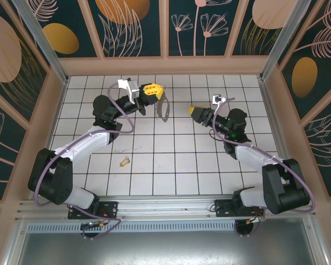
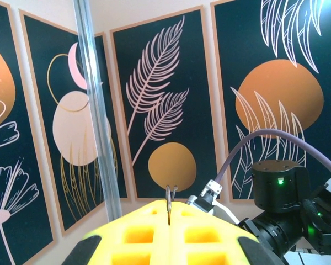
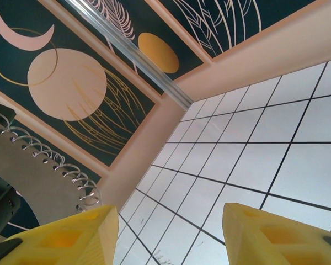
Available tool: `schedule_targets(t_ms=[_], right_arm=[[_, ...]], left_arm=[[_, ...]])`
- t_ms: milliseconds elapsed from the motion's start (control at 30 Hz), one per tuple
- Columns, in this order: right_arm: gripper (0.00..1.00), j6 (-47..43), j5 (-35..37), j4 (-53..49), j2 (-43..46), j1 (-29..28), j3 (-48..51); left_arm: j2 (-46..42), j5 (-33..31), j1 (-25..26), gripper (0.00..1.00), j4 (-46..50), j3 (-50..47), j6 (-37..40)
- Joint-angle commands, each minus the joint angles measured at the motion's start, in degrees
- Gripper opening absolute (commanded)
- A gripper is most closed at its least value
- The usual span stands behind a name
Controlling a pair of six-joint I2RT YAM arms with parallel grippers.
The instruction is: Put the keys on the keyring
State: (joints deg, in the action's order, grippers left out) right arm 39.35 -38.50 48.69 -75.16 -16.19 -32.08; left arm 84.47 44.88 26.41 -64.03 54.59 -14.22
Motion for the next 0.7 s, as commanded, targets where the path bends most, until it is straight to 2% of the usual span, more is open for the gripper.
schedule_targets(t_ms=[0, 200, 333, 500, 667], right_arm=[[0.52, -1.3, 1.6, 0.1, 0.3, -1.9, 0.4], [0.53, -8.5, 7.7, -12.0, 2.5, -10.1, 0.5], [0.53, -9.4, 12.6, -14.2, 1.0, -17.3, 1.2], [0.52, -10.1, 17.9, -14.5, -5.3, -26.3, -0.6], [0.52, -12.8, 21.8, -19.1, -14.9, -33.6, -8.4]], left_arm=[[-1.4, -3.0, 0.2, 0.00, -2.1, 0.5, -0.4], [-2.7, -12.5, 0.2, 0.00, 1.2, 0.8, 2.5], [-2.9, -20.0, 0.2, 0.00, 4.3, 3.6, 3.5], [-2.6, -27.1, 0.1, 0.00, 6.4, 5.9, 5.6], [-1.3, -28.9, -1.3, 0.00, 9.8, 9.3, 6.7]])
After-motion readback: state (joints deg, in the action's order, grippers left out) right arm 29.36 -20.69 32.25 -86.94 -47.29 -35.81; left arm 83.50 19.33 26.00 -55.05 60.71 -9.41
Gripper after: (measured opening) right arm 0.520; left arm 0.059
